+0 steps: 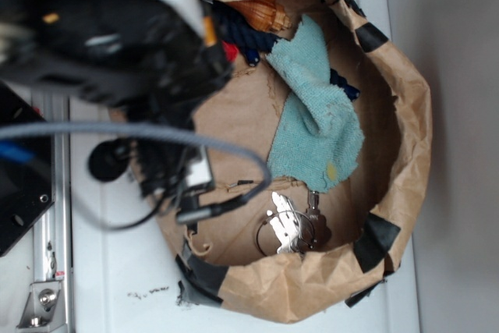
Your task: Grab the silver keys.
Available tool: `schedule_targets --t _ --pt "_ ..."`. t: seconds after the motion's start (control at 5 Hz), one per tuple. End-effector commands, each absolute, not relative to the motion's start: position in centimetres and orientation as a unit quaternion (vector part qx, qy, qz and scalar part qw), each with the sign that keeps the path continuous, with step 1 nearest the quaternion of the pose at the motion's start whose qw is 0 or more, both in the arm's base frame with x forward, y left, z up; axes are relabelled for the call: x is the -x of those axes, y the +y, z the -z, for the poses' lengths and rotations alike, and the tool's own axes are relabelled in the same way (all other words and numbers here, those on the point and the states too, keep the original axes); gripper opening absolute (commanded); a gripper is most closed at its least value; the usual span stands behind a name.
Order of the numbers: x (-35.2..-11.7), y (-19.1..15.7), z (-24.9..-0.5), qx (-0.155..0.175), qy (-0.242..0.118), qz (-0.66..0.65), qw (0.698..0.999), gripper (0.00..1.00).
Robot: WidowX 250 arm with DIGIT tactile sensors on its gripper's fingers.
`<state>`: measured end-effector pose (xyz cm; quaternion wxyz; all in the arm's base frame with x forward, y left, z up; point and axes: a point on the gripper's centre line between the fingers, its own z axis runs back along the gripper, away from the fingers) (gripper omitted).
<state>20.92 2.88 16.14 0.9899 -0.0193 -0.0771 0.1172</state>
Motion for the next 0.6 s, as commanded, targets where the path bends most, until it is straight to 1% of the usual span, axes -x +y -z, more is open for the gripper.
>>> schedule_targets --t 0.0,0.2,0.4 --pt "-22.4 2.8 -15.1 0.083 -0.041 -0.131 0.987 1.0" --pt "-23.2 1.6 -13.5 0.121 -0.041 -0.132 0.983 1.0" --pt "-24.2 0.6 -12.8 0.122 -0.071 -0.115 0.983 1.0"
